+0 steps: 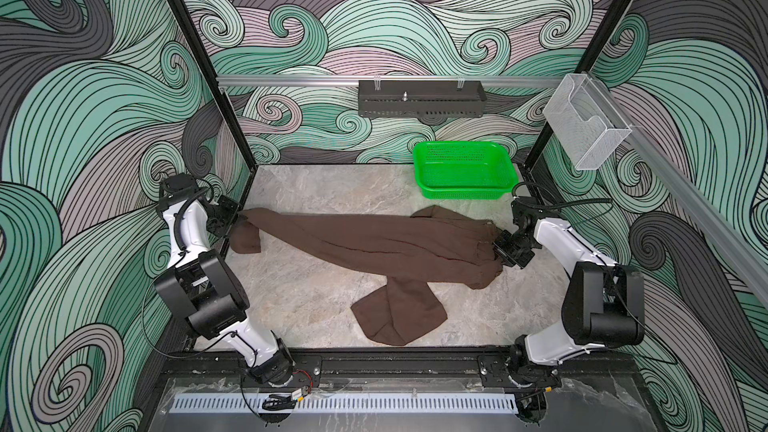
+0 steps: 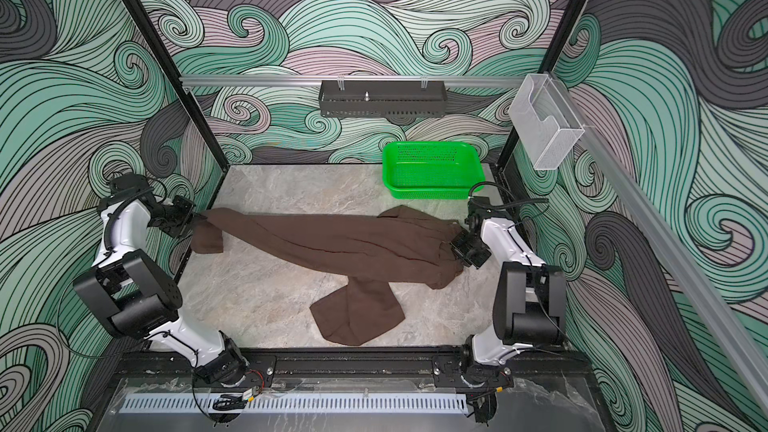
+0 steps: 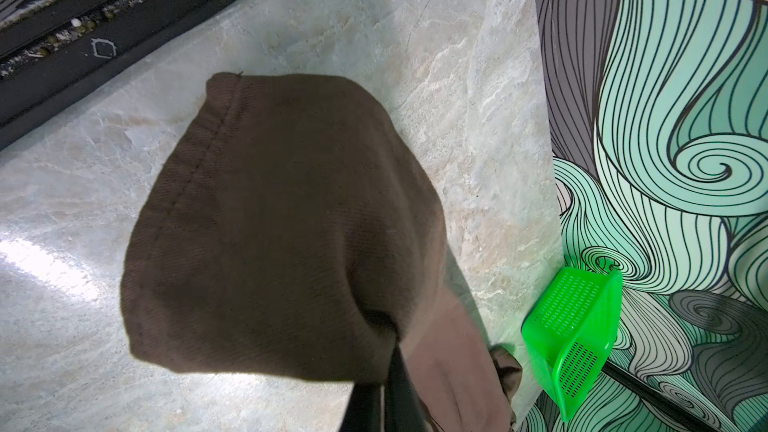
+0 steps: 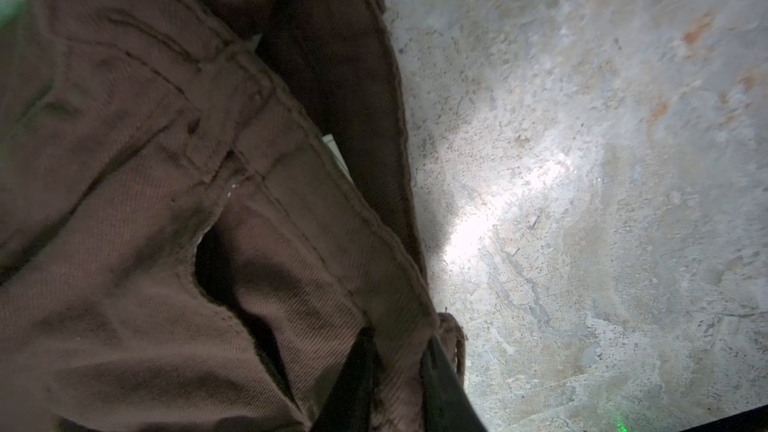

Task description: Fold and stack the trousers

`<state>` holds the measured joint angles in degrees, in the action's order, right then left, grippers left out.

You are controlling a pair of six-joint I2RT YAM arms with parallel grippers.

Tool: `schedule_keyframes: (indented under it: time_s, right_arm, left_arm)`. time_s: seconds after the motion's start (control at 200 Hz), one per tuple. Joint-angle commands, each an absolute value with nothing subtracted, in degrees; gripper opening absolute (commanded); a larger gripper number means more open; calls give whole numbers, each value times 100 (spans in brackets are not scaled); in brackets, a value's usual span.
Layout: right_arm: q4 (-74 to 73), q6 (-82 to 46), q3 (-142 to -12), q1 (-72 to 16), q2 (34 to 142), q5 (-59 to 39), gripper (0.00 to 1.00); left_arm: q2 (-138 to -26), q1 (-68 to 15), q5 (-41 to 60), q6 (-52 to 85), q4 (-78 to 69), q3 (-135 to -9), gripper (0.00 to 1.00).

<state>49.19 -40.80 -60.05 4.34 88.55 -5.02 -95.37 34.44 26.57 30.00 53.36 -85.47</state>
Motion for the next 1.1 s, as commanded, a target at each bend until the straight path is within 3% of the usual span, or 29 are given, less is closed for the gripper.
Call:
schedule_keyframes:
  time_s: [0.0, 0.235, 0.53, 0.68, 0.791, 0.896, 0.976, 1.091]
  right_arm:
    - [5005, -4054, -6081, 404, 8635, -466, 13]
    - [5252, -4047, -6375, 393, 8315, -546, 0]
    - [5772, -4271, -8522, 517, 8530, -673, 0]
    - [6271, -4583, -11056, 591, 9645, -923, 0]
    - [7031, -4923, -14306, 675, 11008, -1169, 0]
    - [7161, -5829, -17235, 999, 12386, -1865, 0]
    - [6003, -6517, -16712, 1275, 12185, -2482, 0]
    - [4752, -6507, -14946, 1492, 11150, -2391, 0]
  left_arm:
    - [-9373, 3504, 2546, 2918, 5444, -8578, 0]
    - [-9379, 3502, 2547, 2918, 5458, -8610, 0]
    - [-9802, 3501, 2698, 3225, 5530, -9773, 0]
    - [-10618, 3484, 2746, 3463, 5987, -11593, 0]
    - [-11400, 3488, 2808, 3827, 6194, -13417, 0]
    - [-11197, 3571, 3056, 4800, 4773, -13264, 0]
    - [-11171, 3548, 3185, 5135, 4312, -13371, 0]
    - [-11045, 3480, 3414, 5089, 4220, -13218, 0]
